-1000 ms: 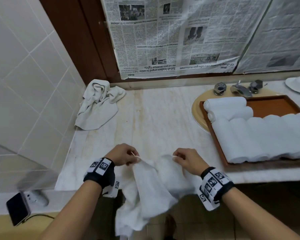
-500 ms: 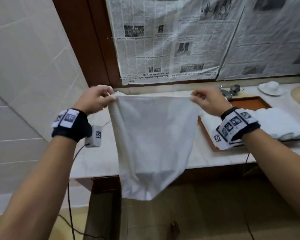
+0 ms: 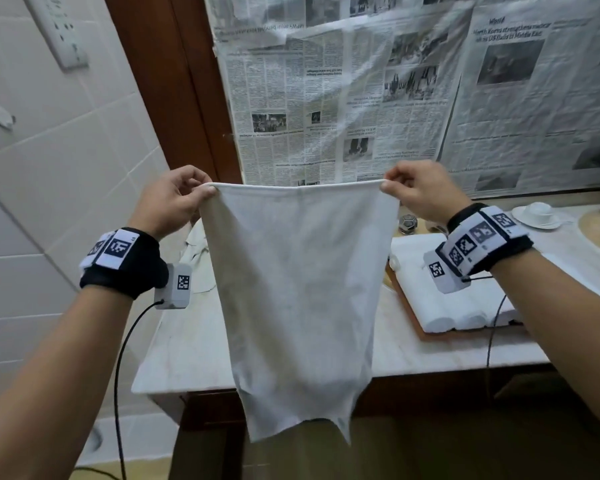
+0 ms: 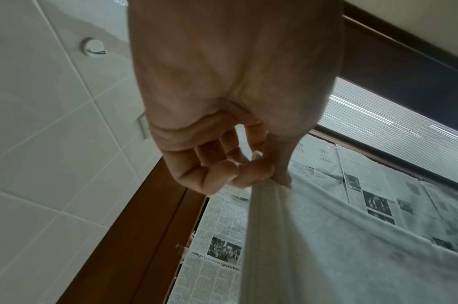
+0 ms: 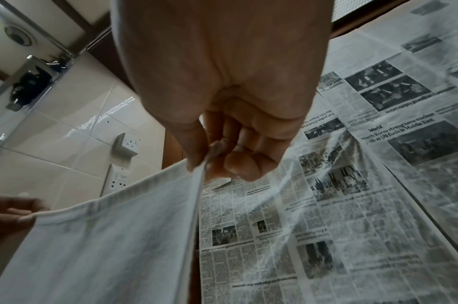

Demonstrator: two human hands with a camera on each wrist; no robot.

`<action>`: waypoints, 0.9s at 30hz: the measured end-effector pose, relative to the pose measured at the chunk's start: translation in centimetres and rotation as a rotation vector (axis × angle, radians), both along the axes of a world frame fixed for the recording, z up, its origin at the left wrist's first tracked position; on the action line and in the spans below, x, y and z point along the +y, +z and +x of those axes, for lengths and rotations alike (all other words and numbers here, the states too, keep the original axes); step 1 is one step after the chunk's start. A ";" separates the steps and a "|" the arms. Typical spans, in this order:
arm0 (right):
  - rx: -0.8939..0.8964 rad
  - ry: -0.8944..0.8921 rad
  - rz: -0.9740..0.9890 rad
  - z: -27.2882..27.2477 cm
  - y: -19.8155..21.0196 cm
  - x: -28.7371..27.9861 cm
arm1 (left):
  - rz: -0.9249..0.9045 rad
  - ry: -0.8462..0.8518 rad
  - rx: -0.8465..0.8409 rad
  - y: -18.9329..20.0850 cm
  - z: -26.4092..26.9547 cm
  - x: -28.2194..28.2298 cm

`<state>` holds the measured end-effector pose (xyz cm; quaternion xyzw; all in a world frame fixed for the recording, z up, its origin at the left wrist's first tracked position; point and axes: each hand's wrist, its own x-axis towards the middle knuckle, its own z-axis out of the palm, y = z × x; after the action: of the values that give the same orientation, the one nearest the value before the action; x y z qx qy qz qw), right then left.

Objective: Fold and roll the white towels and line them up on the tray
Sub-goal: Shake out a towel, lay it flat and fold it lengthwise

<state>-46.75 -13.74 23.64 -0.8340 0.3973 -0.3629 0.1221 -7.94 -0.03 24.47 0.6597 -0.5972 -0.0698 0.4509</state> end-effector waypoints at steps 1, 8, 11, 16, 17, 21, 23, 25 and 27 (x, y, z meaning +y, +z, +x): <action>-0.015 -0.001 -0.007 0.0 0.3 0.0 | -0.006 0.000 -0.004 0.3 -0.3 0.0; -0.058 0.017 0.026 -0.5 1.0 -1.0 | -0.060 0.024 -0.013 1.0 -0.7 -0.4; -0.022 0.014 0.031 -0.3 0.7 -0.8 | -0.058 0.031 -0.015 0.5 -0.9 -0.5; -0.024 -0.017 0.127 0.3 -0.8 -0.2 | 0.007 0.048 -0.023 -1.5 -0.2 -0.4; -0.005 -0.021 0.187 0.3 -1.3 -0.1 | 0.039 0.046 -0.028 -2.0 0.1 -0.4; -0.065 -0.007 0.352 0.6 -3.2 0.1 | 0.072 0.037 -0.019 -3.9 0.7 -0.4; -0.117 0.020 0.414 1.0 -4.1 0.0 | 0.082 0.040 -0.022 -4.9 0.9 -0.5; -0.121 0.037 0.443 1.3 -4.8 -0.2 | 0.082 0.039 -0.018 -5.8 1.4 -0.8; -0.123 0.028 0.462 1.6 -5.5 -0.9 | 0.087 0.041 -0.023 -6.6 2.3 -1.1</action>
<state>-45.15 -14.64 18.14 -0.7657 0.4502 -0.3105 0.3386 -5.63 -1.13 17.90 0.6914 -0.5852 -0.0791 0.4161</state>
